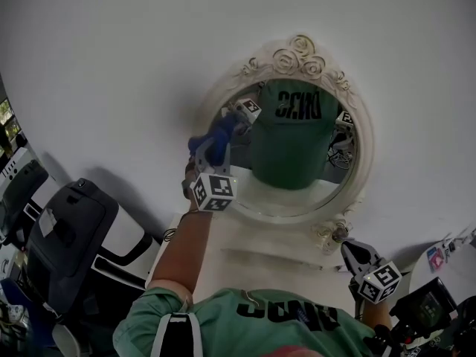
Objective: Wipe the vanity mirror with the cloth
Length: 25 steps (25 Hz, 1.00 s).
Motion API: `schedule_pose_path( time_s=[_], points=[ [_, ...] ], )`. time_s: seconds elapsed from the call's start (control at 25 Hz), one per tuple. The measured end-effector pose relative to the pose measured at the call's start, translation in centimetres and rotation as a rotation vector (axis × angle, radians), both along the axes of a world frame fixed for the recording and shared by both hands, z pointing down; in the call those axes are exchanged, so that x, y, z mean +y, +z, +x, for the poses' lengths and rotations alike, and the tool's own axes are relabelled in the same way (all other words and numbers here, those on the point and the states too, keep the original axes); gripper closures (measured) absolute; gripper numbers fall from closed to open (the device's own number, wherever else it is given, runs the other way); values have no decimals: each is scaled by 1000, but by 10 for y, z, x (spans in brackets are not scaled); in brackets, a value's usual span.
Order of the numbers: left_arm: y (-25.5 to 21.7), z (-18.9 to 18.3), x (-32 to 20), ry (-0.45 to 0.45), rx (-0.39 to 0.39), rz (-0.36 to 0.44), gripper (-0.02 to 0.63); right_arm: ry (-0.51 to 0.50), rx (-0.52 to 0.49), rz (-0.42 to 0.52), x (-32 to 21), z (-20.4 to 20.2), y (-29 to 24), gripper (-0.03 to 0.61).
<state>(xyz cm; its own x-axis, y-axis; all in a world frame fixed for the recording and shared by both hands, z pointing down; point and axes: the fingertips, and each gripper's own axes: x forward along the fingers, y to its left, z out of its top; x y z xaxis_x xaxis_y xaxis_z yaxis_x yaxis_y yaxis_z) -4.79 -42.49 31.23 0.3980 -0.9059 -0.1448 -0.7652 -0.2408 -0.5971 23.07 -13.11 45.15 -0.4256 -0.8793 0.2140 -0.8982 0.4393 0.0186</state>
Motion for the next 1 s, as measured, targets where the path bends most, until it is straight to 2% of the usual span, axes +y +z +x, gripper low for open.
schedule_pose_path(
  time_s=[0.12, 0.36, 0.64, 0.8, 1.0],
  points=[
    [7, -4, -9, -19, -11, -8, 522, -22, 16, 2, -4, -9, -4, 566],
    [9, -1, -16, -32, -8, 29, 523, -18, 24, -2, -5, -12, -4, 566],
    [5, 9, -15, -13, 25, -14, 523, -10, 16, -12, -7, -6, 2, 566],
    [0, 44, 0, 51, -7, 10, 523, -10, 11, -12, -7, -5, 6, 566],
    [-9, 122, 32, 178, -84, 70, 523, 18, 0, -10, 1, 7, 8, 566]
  ],
)
